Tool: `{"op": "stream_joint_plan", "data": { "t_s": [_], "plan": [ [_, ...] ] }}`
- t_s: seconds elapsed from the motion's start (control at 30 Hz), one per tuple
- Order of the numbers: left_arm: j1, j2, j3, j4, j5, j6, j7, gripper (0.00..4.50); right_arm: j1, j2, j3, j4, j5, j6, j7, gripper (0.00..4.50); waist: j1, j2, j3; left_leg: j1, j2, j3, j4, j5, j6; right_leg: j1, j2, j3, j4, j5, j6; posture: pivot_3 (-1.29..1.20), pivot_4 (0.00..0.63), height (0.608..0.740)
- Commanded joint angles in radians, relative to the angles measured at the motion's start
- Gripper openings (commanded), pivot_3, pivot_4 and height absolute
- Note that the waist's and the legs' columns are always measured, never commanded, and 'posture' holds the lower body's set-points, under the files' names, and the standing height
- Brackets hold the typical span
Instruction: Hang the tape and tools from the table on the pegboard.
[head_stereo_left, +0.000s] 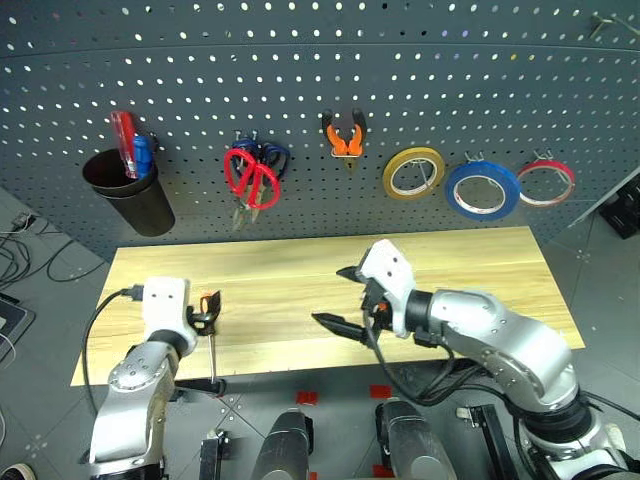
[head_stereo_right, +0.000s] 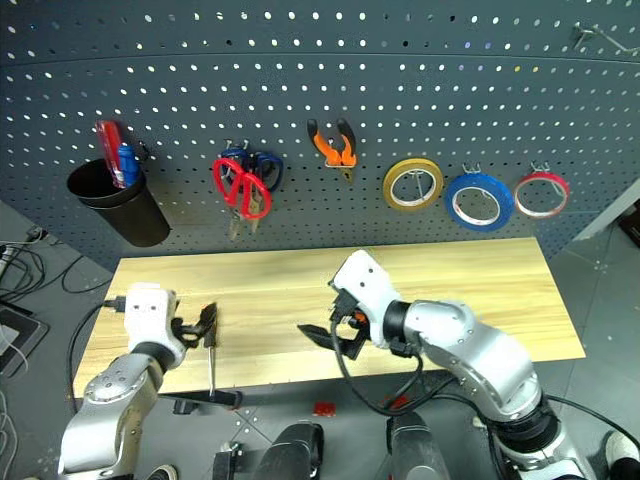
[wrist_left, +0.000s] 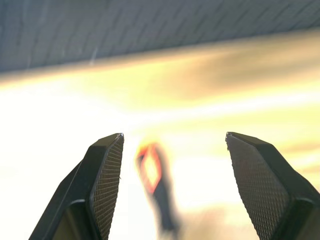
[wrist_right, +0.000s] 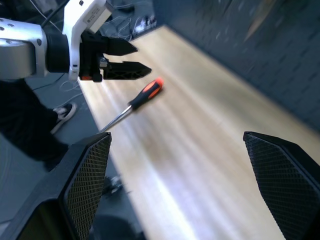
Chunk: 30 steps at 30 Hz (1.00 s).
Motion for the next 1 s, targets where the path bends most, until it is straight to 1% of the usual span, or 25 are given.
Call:
{"op": "stream_joint_plan", "data": {
  "t_s": [0.03,0.13,0.27,0.37,0.43,0.57,0.6,0.63,0.83,0.87,1.0],
  "plan": [
    [-0.039,0.004,0.053,0.014,-0.055,0.139,0.016,3.43,-0.076,0.079,0.008,-0.007,0.029,0.118,-0.048,4.5,0.001,0.0,0.001,0.0,0.0,0.0,0.0,0.0,0.0,0.0,0.0,0.0,0.0,0.0,0.0,-0.01,0.297,0.74],
    [-0.092,0.004,0.072,0.076,-0.081,0.2,0.023,3.43,-0.141,0.119,0.026,0.018,0.038,0.169,-0.05,4.5,0.004,0.0,0.004,0.0,-0.001,-0.001,0.0,0.0,0.0,0.0,0.0,-0.001,0.0,0.0,0.0,0.0,0.312,0.74],
    [-0.165,0.007,0.084,0.202,-0.101,0.229,0.025,3.43,-0.196,0.144,0.053,0.044,0.03,0.174,-0.049,4.5,0.003,0.0,0.01,0.0,-0.001,-0.001,0.0,0.0,0.0,0.0,0.0,-0.001,-0.001,0.0,0.0,0.0,0.322,0.74],
    [-0.21,0.018,0.088,0.309,-0.093,0.209,0.03,3.43,-0.226,0.152,0.06,0.049,0.03,0.172,-0.047,4.5,0.0,0.0,0.013,0.0,-0.001,-0.001,-0.001,0.0,0.0,-0.001,0.0,-0.001,0.0,0.0,0.0,-0.01,0.329,0.74],
    [-0.247,0.017,0.118,0.385,-0.099,0.2,0.048,3.43,-0.243,0.154,0.065,0.049,0.035,0.175,-0.041,4.5,-0.001,0.0,0.015,-0.002,0.0,-0.001,-0.001,0.0,0.0,-0.003,0.0,-0.001,0.0,0.0,0.0,-0.02,0.331,0.74],
    [-0.292,0.033,0.102,0.507,-0.081,0.138,0.044,3.43,-0.27,0.156,0.073,0.051,0.035,0.18,-0.038,4.5,-0.002,0.0,0.016,-0.004,0.0,0.0,-0.001,0.0,0.0,-0.007,0.0,0.001,0.001,0.0,0.0,-0.04,0.33,0.74],
    [-0.302,0.033,0.098,0.519,-0.082,0.131,0.043,3.04,-0.272,0.158,0.075,0.052,0.035,0.181,-0.038,4.5,-0.002,0.0,0.017,-0.004,0.0,0.0,-0.001,0.0,0.0,-0.007,-0.001,0.001,0.001,0.0,0.0,-0.04,0.33,0.74],
    [-0.309,0.032,0.093,0.526,-0.085,0.126,0.04,2.86,-0.273,0.158,0.076,0.054,0.034,0.181,-0.038,4.5,-0.002,0.0,0.017,-0.004,0.0,0.0,-0.001,0.0,0.0,-0.008,-0.001,0.001,0.001,0.0,0.0,-0.04,0.325,0.74],
    [-0.292,0.051,0.036,0.488,-0.085,0.147,-0.011,0.94,-0.273,0.148,0.083,0.068,0.029,0.169,-0.03,4.5,-0.002,0.0,0.017,-0.004,-0.001,0.0,-0.001,0.0,-0.001,-0.007,-0.005,0.001,0.0,0.0,-0.001,-0.03,0.305,0.74],
    [-0.287,0.055,0.031,0.481,-0.086,0.149,-0.016,0.88,-0.274,0.145,0.084,0.072,0.027,0.164,-0.028,4.5,-0.003,0.0,0.017,-0.004,0.0,0.0,-0.001,0.0,-0.001,-0.008,-0.005,0.001,0.0,0.0,-0.001,-0.03,0.303,0.74],
    [-0.25,0.065,0.027,0.407,-0.08,0.117,-0.014,0.88,-0.282,0.126,0.081,0.093,0.011,0.131,-0.019,4.5,-0.006,0.0,0.017,-0.004,0.0,0.001,-0.002,0.0,-0.001,-0.008,-0.005,0.001,0.0,0.0,-0.001,-0.04,0.29,0.74]
  ]
}}
